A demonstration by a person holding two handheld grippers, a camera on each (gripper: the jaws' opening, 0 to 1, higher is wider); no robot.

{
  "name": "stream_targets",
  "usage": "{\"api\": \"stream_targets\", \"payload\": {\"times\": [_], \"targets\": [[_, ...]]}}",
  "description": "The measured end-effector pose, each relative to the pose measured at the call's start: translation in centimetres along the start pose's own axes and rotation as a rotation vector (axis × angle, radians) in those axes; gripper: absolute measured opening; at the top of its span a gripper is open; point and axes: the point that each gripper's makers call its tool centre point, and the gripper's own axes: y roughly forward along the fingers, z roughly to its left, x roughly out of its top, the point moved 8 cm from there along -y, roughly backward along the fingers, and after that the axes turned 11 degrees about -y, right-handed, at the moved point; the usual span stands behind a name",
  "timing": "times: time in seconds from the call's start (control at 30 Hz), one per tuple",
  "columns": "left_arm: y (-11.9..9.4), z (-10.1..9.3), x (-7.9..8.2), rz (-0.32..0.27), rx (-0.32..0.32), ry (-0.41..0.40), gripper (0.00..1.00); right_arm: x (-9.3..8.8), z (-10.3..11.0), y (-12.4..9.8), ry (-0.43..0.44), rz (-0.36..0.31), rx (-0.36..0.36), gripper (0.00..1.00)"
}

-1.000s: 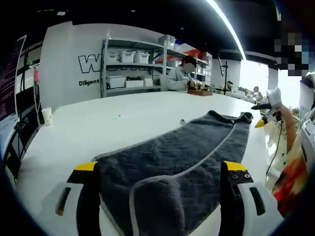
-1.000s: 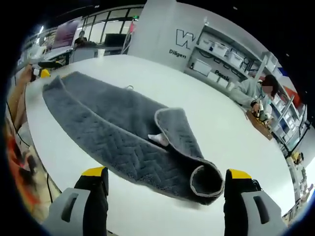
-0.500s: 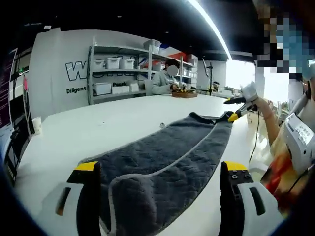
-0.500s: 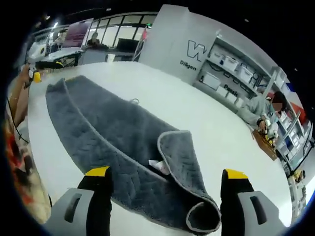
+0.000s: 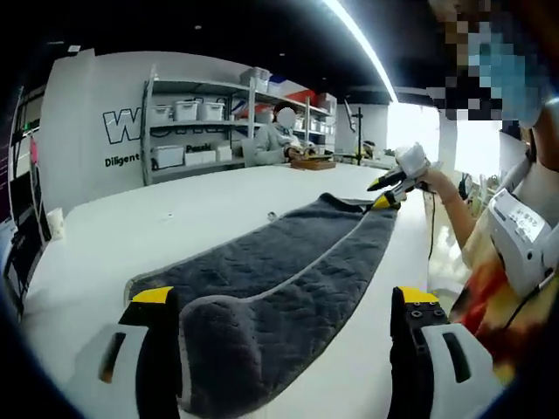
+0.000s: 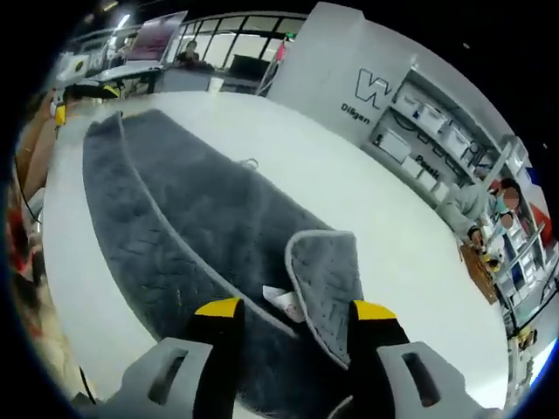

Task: Open the folded towel by lifting each exposed corner and separating the folded layers until the towel lies flat within the target outline without major curled edges

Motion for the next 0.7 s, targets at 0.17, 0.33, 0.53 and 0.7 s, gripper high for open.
{"api": "stream_targets", "payload": {"times": [0.17,0.33,0.53,0.7], "targets": [[-0.2,0.1,0.0,-0.005,0.01,0.0,1.0,-0.8,-0.5,0.6,0.028,0.001,-0.003,0.18],[-0.1,0.2,-0.1,-0.009,0.008,-0.011,0.99,-1.7,-0.6,1.4,0.035,0.04,-0.001,0.0],[-0.1,0.5,-0.3,-0.003,0.013,-0.022,0.99,-2.2,-0.6,1.8,0.042,0.043,-0.009,0.0],[-0.3,0.4,-0.3,-0.01,0.01,-0.027,0.99,-1.9,-1.4,1.3,0.049,0.022,-0.054,0.0]]}}
